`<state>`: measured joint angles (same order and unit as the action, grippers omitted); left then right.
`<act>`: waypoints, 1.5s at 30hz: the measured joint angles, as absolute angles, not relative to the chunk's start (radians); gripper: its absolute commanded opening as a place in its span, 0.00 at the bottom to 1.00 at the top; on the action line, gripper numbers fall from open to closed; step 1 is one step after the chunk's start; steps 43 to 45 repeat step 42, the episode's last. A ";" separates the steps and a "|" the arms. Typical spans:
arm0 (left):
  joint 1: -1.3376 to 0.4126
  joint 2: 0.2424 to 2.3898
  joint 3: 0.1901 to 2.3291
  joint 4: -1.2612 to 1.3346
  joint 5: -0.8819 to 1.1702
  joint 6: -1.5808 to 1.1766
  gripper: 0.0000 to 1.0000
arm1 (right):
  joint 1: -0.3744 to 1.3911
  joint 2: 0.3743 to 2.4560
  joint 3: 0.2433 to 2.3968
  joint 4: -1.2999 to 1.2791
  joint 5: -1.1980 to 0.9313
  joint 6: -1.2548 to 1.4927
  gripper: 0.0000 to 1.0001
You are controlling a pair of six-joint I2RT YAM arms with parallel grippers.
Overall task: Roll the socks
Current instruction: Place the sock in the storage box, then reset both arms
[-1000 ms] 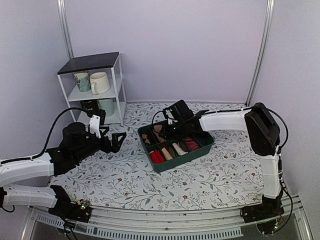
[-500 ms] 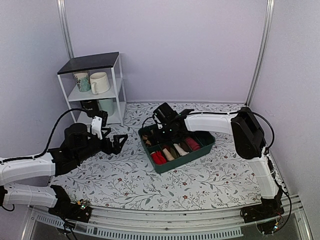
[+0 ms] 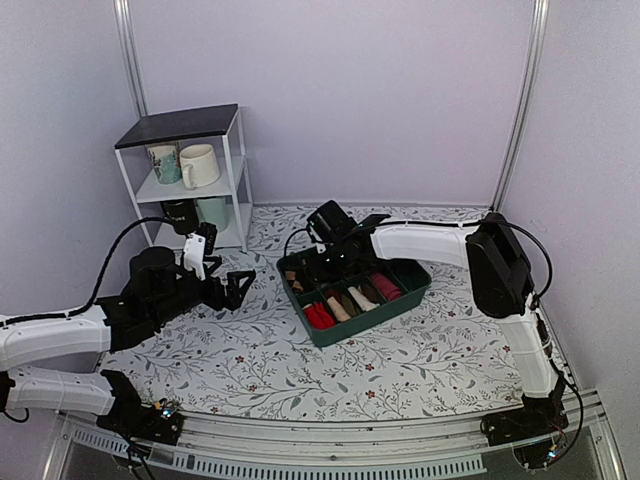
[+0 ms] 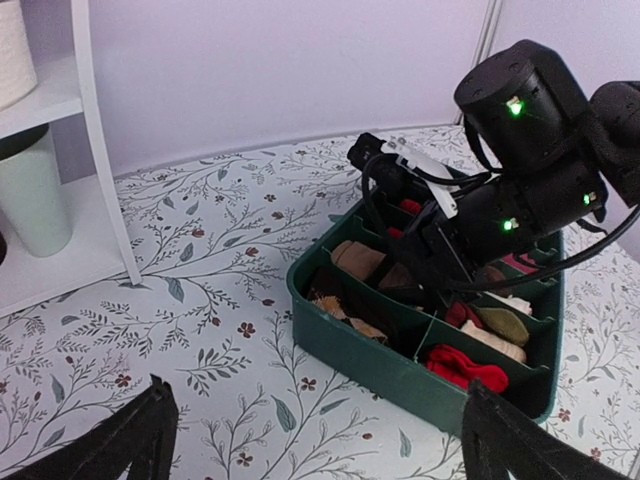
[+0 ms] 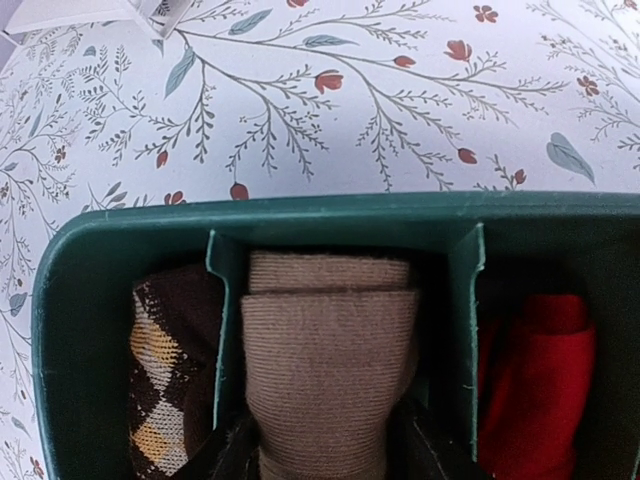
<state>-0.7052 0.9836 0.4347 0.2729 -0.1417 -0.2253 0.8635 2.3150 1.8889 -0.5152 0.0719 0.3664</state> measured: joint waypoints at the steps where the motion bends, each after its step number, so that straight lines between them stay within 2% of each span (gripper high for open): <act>1: -0.705 0.984 0.435 0.273 -0.142 -0.224 0.99 | 0.863 2.314 1.893 -0.516 0.074 0.364 0.47; 11: -0.705 1.005 0.435 0.270 -0.149 -0.210 1.00 | 0.852 2.298 1.897 -0.528 0.052 0.350 0.50; 15: -0.705 1.007 0.435 0.269 -0.165 -0.210 0.99 | 0.844 2.249 1.839 -0.501 0.036 0.349 0.56; 16: -0.705 1.008 0.435 0.268 -0.169 -0.210 1.00 | 0.842 2.226 1.814 -0.489 0.027 0.348 0.59; 17: -0.705 1.010 0.436 0.265 -0.175 -0.210 1.00 | 0.842 2.202 1.788 -0.477 0.023 0.348 0.70; 18: -0.705 1.011 0.437 0.263 -0.181 -0.210 0.99 | 0.842 2.180 1.767 -0.471 0.023 0.349 0.76; 22: -0.696 1.020 0.454 0.245 -0.200 -0.205 0.99 | 0.834 2.055 1.654 -0.416 0.028 0.339 0.88; 23: -0.693 1.021 0.458 0.245 -0.200 -0.203 0.99 | 0.828 2.012 1.616 -0.392 0.026 0.336 0.97; 24: -0.687 1.021 0.463 0.245 -0.200 -0.202 0.99 | 0.821 1.971 1.584 -0.377 0.025 0.336 0.99; 30: -0.652 1.022 0.482 0.245 -0.197 -0.199 0.99 | 0.741 1.691 1.367 -0.248 0.007 0.344 1.00; 35: -0.643 1.022 0.496 0.245 -0.200 -0.179 1.00 | 0.720 1.498 1.203 -0.182 0.146 0.340 1.00; 42: -0.632 1.028 0.520 0.240 -0.215 -0.152 1.00 | 0.726 1.431 1.112 -0.176 0.303 0.336 1.00; 45: -0.632 1.028 0.520 0.240 -0.215 -0.152 1.00 | 0.726 1.431 1.112 -0.176 0.303 0.336 1.00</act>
